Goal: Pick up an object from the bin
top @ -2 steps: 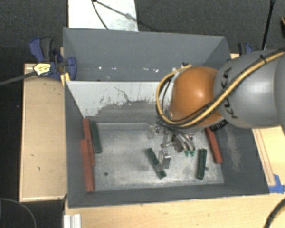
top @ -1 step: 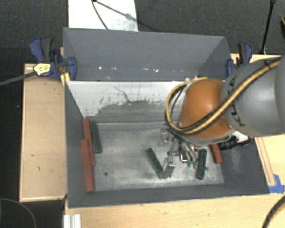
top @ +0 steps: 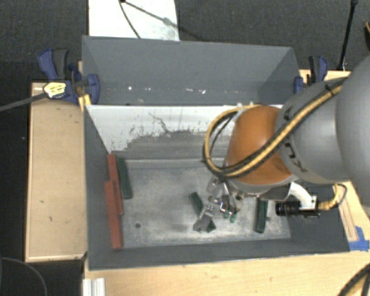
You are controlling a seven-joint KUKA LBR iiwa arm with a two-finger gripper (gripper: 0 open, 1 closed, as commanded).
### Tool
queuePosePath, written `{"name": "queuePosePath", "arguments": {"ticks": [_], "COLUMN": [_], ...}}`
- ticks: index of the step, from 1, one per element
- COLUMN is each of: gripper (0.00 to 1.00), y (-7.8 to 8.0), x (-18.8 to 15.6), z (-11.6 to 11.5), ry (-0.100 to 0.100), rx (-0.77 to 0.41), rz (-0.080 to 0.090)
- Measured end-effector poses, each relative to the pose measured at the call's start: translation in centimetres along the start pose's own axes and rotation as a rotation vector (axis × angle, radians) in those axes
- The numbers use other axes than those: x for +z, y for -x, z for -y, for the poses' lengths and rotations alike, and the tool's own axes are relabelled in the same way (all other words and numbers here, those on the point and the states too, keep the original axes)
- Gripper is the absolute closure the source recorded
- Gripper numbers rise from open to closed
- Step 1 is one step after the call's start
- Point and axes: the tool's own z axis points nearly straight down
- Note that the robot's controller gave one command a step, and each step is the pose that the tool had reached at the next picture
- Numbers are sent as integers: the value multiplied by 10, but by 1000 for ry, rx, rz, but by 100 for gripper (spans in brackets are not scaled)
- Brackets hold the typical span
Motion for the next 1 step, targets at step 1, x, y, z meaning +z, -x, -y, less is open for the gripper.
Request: {"name": "queuePosePath", "arguments": {"ticks": [1], "gripper": [0], "y": [-2], "x": [52], "z": [-1], "ry": [-2], "rx": [86], "rz": [0]}}
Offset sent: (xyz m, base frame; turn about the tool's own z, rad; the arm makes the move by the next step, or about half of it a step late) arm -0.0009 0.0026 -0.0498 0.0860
